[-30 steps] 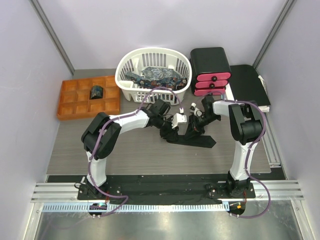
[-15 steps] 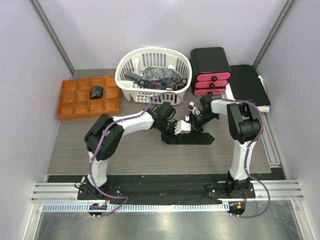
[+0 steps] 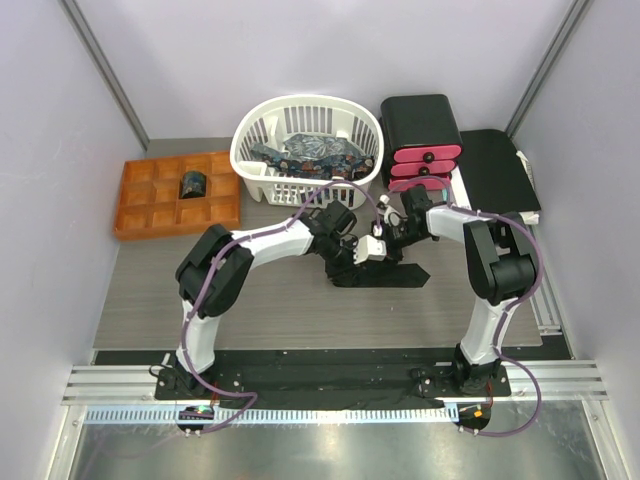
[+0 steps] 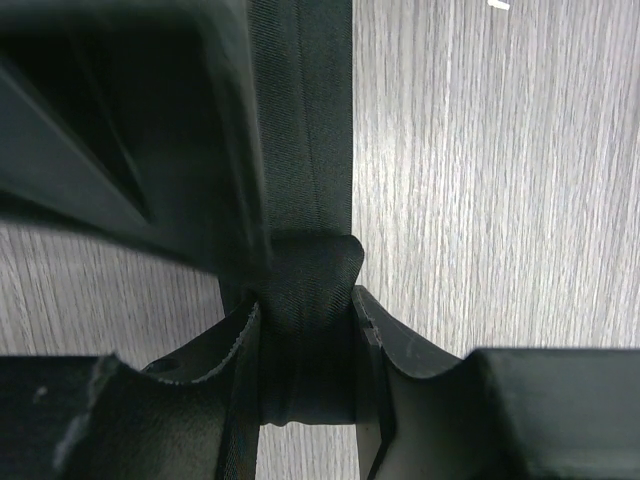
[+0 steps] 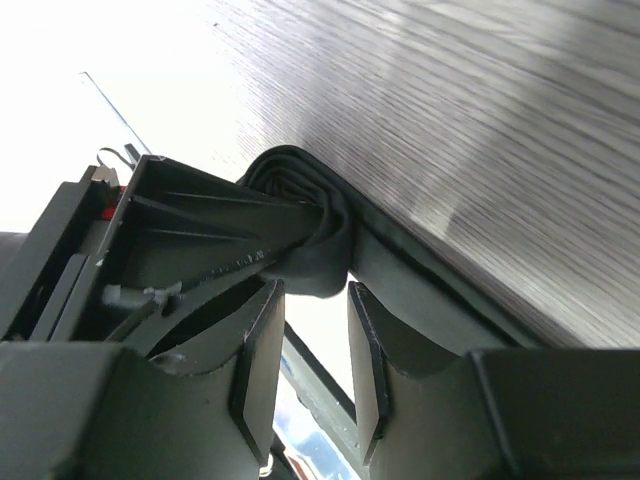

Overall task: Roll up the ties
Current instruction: Roll the tie at the center of the board.

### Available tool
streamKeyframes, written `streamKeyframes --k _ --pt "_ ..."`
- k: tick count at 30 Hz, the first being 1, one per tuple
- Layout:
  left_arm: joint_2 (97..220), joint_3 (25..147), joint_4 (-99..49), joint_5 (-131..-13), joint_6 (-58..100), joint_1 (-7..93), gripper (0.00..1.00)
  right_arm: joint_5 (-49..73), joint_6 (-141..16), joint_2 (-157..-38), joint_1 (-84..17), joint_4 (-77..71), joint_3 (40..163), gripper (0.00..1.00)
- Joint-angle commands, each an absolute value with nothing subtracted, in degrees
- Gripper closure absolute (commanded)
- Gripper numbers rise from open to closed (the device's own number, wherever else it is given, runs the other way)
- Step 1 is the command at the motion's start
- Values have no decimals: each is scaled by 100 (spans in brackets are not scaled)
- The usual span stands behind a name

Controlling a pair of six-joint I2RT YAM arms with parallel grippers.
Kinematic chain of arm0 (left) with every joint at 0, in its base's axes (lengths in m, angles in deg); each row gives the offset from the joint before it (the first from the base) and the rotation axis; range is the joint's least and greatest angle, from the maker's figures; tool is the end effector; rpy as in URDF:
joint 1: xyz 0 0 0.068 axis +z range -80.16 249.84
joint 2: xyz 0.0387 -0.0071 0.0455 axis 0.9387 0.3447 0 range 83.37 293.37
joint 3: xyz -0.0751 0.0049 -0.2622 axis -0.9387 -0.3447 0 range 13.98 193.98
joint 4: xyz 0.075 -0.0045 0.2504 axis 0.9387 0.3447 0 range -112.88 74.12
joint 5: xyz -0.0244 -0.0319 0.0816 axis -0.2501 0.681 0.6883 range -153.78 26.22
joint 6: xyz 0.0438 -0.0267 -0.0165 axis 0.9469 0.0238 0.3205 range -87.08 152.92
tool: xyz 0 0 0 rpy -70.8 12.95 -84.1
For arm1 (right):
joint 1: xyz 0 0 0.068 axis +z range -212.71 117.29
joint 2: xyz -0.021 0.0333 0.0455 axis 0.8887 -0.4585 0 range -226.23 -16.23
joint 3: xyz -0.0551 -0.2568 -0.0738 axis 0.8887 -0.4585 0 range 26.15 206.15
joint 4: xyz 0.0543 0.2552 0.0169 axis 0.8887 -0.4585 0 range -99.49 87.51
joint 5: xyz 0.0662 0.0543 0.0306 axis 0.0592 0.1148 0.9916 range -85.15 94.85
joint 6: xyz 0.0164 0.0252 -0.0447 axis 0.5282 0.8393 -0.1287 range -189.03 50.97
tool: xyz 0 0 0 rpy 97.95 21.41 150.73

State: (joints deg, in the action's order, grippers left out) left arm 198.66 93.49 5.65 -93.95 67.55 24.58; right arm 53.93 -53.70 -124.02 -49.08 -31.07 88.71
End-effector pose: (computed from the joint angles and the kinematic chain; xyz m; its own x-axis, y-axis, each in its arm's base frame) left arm 0.2774 -0.3052 0.1632 -0.0859 0.7846 -0.6140 0.9919 0.0097 -0.1263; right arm 0.3270 0.1069 0.1398 -0.9950 -0.0630 -0.0772 -0.0996 0.6259 0.7735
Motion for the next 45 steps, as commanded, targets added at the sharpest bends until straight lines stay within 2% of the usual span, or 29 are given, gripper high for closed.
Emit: streamKeyframes --k 1,7,10,11,15,22,25,29,38,41,44,45 --pt "20255 9405 928 -9076 6588 2519 71 5539 -5146 -12301 -4751 -2640 8732 62" --pt "20308 9511 972 -9155 6482 2606 70 5460 -4988 -12407 -4584 -2245 8530 62" --pt "20308 9511 972 -9182 6491 2598 69 5469 -4803 -12407 -4557 -1964 8459 67" --pt "20308 9511 990 -9182 6508 2598 69 5417 -4794 -12433 -4557 -1920 8459 70" --pt "20238 9502 1008 -9173 6500 2615 65 5188 -4916 -12495 -4566 -1928 8425 99" --pt "19527 9230 604 -9682 6403 3002 38 4670 -5207 -12670 -4689 -2200 8284 99" --pt "19123 8967 271 -9831 6368 3116 30 4494 -5269 -12811 -4724 -2209 8266 99" --pt "18779 8571 -187 -9946 6315 3116 24 4370 -5374 -12934 -4742 -2192 8301 99" --pt "19244 8579 -819 -10271 5832 3011 23 4212 -5418 -12926 -4750 -2016 8222 99" --pt "19454 8675 -803 -10333 5744 2941 26 4203 -5383 -12926 -4759 -1911 8196 99" --pt "19561 8824 -742 -10377 5657 2870 38 4229 -5304 -12926 -4759 -1814 8169 99" --pt "19552 8843 -698 -10299 5586 2853 46 4264 -5252 -12934 -4759 -1788 8152 99"
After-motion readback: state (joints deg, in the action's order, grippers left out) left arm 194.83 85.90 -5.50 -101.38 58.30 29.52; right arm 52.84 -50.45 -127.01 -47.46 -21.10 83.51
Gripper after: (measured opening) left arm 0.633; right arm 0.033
